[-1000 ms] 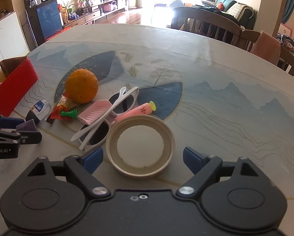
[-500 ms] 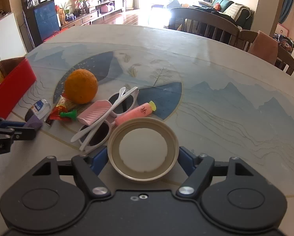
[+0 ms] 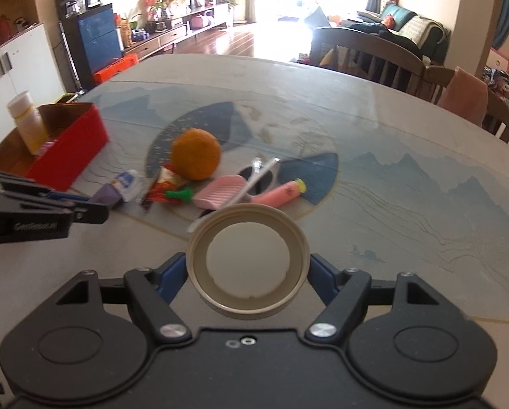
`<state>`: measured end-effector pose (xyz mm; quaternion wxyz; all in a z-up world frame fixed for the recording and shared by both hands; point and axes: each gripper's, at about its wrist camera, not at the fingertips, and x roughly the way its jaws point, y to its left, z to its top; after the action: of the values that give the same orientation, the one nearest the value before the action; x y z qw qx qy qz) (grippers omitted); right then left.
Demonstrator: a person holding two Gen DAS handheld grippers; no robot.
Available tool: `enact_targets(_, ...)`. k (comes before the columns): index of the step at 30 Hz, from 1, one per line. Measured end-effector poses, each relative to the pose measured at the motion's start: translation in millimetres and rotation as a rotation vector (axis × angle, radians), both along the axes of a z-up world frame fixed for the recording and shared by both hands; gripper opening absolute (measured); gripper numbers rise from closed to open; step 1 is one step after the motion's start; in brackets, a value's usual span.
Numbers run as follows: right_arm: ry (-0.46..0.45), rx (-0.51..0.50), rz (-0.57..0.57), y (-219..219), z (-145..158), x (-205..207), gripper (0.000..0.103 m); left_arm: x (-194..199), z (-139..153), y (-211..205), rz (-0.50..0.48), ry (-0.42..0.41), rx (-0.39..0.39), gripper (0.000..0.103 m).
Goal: Organize rigid objects
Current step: 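Carry tape roll and block to red tin, release tape roll from right gripper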
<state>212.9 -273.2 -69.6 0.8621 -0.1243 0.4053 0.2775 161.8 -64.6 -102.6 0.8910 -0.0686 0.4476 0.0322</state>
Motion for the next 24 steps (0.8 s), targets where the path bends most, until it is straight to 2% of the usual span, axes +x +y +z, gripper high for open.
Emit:
enact_targets(13, -0.048, 0.075, 0.08, 41, 48, -33, 0.075, -26, 49, 27, -0.023, -0.091, -0.028, 0.018)
enact_targets(24, -0.074, 0.087, 0.175, 112, 64, -55, 0.075, -51, 64, 87, 0.025, -0.1, -0.024, 0.018)
